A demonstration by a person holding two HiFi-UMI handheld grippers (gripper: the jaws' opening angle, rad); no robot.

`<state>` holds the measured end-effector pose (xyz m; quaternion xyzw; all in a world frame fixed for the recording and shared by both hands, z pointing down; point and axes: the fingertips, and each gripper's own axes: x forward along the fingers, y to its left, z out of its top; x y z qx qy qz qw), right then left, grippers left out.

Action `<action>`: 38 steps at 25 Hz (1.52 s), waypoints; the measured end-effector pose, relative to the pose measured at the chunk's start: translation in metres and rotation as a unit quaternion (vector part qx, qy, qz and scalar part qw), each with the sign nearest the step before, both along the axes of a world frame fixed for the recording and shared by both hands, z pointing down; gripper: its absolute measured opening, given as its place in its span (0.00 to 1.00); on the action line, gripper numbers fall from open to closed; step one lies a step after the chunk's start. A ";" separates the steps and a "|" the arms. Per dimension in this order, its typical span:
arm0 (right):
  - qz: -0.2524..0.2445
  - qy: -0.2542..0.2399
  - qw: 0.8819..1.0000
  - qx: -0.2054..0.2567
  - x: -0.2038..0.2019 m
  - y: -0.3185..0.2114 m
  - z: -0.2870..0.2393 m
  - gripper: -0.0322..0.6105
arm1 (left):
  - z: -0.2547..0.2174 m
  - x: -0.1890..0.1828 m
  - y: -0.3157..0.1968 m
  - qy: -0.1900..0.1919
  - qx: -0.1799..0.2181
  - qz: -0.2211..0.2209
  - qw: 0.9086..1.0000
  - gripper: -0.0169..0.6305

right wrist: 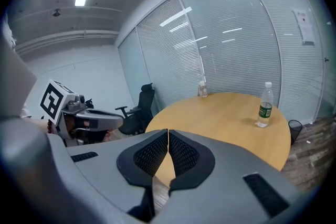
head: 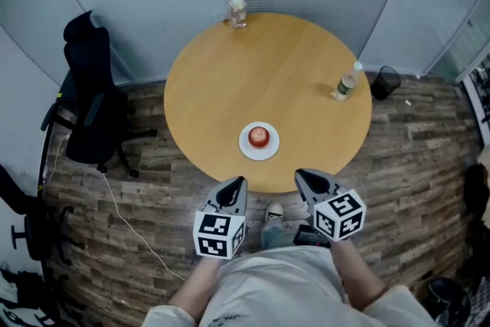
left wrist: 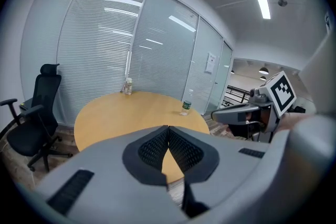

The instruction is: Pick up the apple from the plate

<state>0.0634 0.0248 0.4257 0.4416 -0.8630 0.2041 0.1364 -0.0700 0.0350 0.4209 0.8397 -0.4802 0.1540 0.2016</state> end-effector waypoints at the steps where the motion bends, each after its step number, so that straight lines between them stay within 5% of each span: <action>1: -0.002 0.001 1.000 0.001 0.004 -0.011 -0.001 0.10 | -0.002 0.003 -0.011 0.000 0.002 -0.003 1.000 0.03; 13: -0.031 0.003 1.000 -0.007 0.013 -0.088 -0.008 0.10 | -0.004 0.021 -0.083 -0.004 -0.006 -0.013 1.000 0.03; 38: 0.037 -0.003 0.997 -0.061 0.005 -0.123 0.025 0.10 | 0.032 0.015 -0.128 -0.014 -0.060 0.059 0.996 0.03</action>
